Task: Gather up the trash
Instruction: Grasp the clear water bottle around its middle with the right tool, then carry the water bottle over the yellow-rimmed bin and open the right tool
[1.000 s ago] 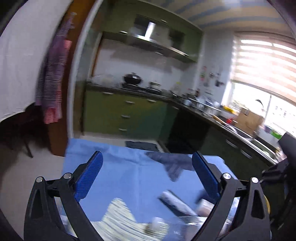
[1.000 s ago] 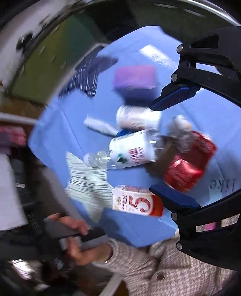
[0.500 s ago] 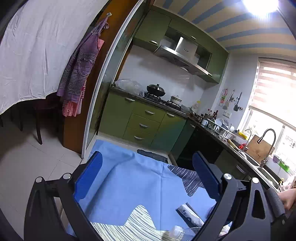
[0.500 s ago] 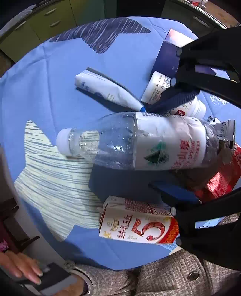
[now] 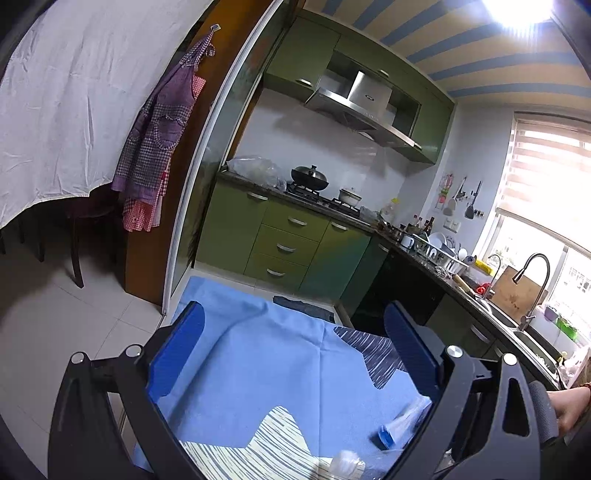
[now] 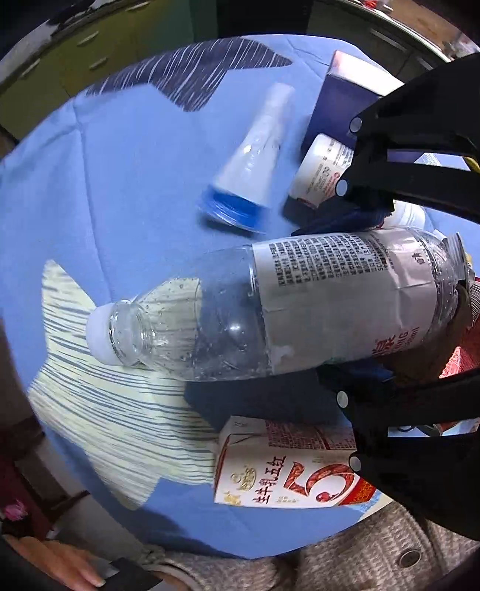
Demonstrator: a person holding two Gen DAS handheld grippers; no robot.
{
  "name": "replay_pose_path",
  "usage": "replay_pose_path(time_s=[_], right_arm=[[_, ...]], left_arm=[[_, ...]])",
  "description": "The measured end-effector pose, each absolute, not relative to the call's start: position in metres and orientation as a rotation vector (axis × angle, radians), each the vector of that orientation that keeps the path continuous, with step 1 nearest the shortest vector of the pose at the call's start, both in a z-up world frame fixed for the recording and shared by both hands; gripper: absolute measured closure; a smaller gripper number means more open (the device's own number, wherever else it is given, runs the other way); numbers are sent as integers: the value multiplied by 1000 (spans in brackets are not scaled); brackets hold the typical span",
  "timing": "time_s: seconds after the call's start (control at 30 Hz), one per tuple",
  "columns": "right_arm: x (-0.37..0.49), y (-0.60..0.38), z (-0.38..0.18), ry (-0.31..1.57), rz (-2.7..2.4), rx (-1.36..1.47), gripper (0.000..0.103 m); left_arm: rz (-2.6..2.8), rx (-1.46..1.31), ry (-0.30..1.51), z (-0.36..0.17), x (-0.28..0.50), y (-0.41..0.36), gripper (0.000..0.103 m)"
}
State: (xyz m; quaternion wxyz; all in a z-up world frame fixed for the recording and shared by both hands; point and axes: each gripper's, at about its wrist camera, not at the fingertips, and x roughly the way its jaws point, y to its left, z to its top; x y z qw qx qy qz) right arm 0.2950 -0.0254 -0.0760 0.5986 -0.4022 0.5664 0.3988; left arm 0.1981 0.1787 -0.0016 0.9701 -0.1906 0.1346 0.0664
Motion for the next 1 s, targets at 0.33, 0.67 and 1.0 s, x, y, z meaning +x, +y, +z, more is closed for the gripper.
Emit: replay_pose_path(time_s=[0.33,0.67,1.0], right_arm=[[324,-93,-20,1324,902,-544,48],[307,-217,49,1245,833,-116,47],[312,-475,-34,1320,88,33,47]], left_arm=[[139,-386,271,-3,197,179,10],[134,-349,298,-5,203,171,10],[60,-320,309,-6,206,156,10]])
